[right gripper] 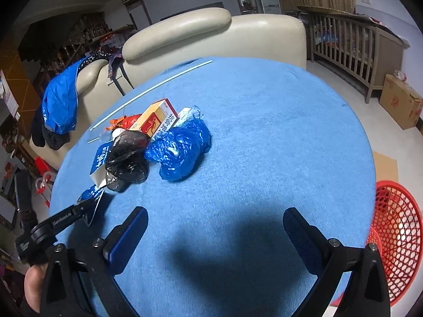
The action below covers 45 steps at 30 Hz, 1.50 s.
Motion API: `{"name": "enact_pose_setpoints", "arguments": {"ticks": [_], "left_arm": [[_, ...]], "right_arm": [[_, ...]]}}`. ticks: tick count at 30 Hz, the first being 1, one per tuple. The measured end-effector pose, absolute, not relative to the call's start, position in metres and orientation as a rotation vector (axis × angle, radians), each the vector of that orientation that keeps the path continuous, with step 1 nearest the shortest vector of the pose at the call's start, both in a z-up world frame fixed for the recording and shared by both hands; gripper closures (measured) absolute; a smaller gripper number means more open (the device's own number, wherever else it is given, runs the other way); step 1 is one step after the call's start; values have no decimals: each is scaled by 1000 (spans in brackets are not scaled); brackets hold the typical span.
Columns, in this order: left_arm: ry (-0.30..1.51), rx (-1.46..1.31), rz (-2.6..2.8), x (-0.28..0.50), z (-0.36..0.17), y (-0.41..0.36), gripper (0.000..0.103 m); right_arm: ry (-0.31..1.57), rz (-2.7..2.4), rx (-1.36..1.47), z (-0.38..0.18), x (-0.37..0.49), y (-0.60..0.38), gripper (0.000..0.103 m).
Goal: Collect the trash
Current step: 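Grasp the blue toothpaste box with the left tool while the right tool grasps blue plastic bags, then carry the blue plastic bags in the right tool over the red wastebasket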
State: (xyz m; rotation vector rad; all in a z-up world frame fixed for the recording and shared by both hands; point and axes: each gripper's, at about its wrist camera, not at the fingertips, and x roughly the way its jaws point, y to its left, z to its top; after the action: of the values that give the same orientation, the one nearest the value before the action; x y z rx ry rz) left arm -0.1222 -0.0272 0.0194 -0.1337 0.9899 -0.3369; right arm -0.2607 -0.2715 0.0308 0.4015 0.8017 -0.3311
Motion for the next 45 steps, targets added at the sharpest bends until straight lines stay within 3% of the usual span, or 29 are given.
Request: {"name": "enact_pose_setpoints", "arguments": {"ticks": [9,16,17,18,19,20,45], "left_arm": [[941,-125,-318,-126,31,-10,64],[924,-120,-321,-127,34,-4,64],[922,-118,-323,-126,35,-4,64],[919,-115,-324,-127,36,-4,64],[915,-114,-325,-127,37,-4,64],[913,-113,-326,-128,37,-4,64],[852,11,-403,-176,79,-56,64]], "right_arm": [[777,-290,444,40,-198,-282,0],[887,-295,526,7,-136,-292,1],[914,-299,525,0,-131,-292,3],[936,-284,535,-6,-128,-291,19],[947,-267,547,-10,-127,-290,46],[956,-248,564,-13,-126,-290,49],[794,-267,458,40,-250,-286,52]]}}
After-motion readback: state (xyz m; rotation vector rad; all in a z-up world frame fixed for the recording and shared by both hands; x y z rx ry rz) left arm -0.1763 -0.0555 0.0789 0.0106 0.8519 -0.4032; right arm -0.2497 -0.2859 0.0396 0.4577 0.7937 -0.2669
